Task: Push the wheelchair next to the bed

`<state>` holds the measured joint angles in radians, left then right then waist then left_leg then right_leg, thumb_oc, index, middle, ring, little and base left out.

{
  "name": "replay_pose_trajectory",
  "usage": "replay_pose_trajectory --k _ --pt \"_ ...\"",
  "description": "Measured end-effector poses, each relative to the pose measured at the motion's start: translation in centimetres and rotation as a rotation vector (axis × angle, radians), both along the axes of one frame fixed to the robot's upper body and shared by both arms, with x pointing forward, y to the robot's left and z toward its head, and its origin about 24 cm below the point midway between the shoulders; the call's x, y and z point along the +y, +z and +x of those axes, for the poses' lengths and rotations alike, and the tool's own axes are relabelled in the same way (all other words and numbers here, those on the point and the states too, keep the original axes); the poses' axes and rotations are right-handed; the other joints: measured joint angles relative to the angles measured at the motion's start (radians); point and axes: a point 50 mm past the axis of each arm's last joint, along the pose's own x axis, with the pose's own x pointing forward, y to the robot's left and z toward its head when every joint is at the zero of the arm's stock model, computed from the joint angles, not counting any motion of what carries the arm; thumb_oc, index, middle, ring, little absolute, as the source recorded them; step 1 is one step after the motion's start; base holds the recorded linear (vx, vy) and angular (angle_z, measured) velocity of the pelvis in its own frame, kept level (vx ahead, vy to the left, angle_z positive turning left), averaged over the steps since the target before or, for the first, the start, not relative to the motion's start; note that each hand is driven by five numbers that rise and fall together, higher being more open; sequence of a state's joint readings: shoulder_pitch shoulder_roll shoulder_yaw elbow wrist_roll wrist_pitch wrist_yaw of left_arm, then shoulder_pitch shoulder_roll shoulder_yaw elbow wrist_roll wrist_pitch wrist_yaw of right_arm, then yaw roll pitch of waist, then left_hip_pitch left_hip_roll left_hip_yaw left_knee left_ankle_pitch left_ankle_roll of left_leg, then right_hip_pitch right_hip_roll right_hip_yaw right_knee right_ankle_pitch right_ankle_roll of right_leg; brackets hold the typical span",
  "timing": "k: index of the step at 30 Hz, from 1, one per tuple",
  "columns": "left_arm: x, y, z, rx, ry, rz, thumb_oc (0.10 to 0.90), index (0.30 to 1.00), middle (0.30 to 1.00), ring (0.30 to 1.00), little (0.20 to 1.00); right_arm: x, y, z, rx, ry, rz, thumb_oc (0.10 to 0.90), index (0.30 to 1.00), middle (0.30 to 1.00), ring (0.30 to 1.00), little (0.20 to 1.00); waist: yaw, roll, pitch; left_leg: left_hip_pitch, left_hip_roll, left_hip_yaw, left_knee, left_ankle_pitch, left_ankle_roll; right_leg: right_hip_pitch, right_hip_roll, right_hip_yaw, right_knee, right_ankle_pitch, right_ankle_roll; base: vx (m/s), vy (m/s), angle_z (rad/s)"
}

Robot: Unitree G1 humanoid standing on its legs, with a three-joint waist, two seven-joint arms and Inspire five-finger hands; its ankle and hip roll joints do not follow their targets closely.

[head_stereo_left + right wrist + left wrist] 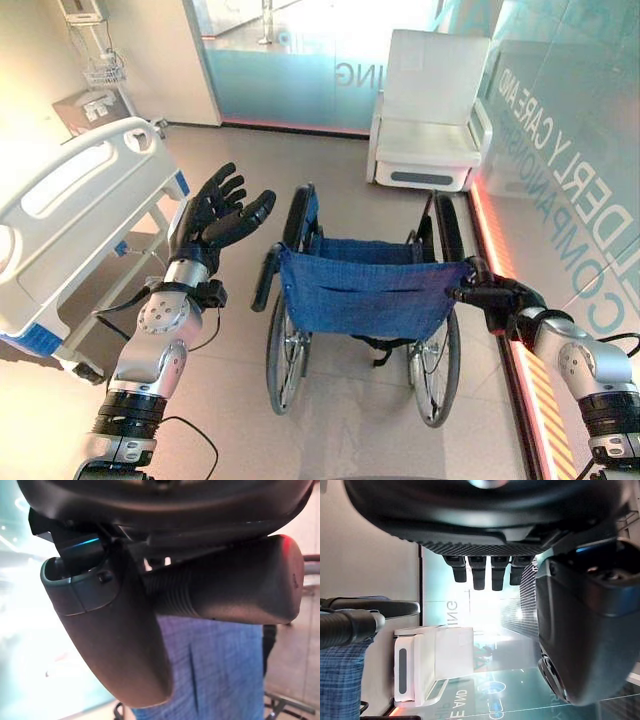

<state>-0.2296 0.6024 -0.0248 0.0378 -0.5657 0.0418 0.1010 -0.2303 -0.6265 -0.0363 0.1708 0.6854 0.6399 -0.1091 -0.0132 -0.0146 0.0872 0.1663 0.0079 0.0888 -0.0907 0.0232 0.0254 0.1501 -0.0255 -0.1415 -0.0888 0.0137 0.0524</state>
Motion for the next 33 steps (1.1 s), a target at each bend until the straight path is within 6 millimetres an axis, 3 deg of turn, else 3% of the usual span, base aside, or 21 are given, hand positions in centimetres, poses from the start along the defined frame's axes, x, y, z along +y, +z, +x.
replay_pose_trajectory --k 16,29,33 --pt "0.1 -2.4 0.0 0.246 -0.049 -0.036 0.800 0.900 0.900 0.900 0.900 0.1 0.4 0.1 -0.015 0.009 -0.009 0.800 0.900 0.900 0.900 0.900 0.000 0.011 0.007 -0.001 0.001 -0.001 0.000 0.000 0.000 0.000 0.000 -0.006 0.000 0.000 0.000 0.00 0.000 0.00" --pt "2.5 -3.3 -1.0 0.463 -0.124 0.037 0.800 0.900 0.900 0.900 0.900 -0.2 1.0 0.1 -0.026 0.015 -0.014 0.800 0.900 0.900 0.900 0.900 0.004 0.025 0.016 -0.002 0.001 -0.002 0.000 0.000 0.000 0.001 0.000 -0.010 0.000 0.000 -0.001 0.00 0.000 0.00" --pt "4.0 -3.5 -1.3 0.530 -0.099 0.105 0.800 0.900 0.900 0.900 0.900 -0.2 1.0 0.1 -0.024 0.010 -0.008 0.800 0.900 0.900 0.900 0.900 0.002 0.026 0.016 -0.002 0.001 -0.003 0.000 0.000 0.000 0.001 0.000 -0.011 0.000 -0.001 -0.001 0.00 0.000 0.00"
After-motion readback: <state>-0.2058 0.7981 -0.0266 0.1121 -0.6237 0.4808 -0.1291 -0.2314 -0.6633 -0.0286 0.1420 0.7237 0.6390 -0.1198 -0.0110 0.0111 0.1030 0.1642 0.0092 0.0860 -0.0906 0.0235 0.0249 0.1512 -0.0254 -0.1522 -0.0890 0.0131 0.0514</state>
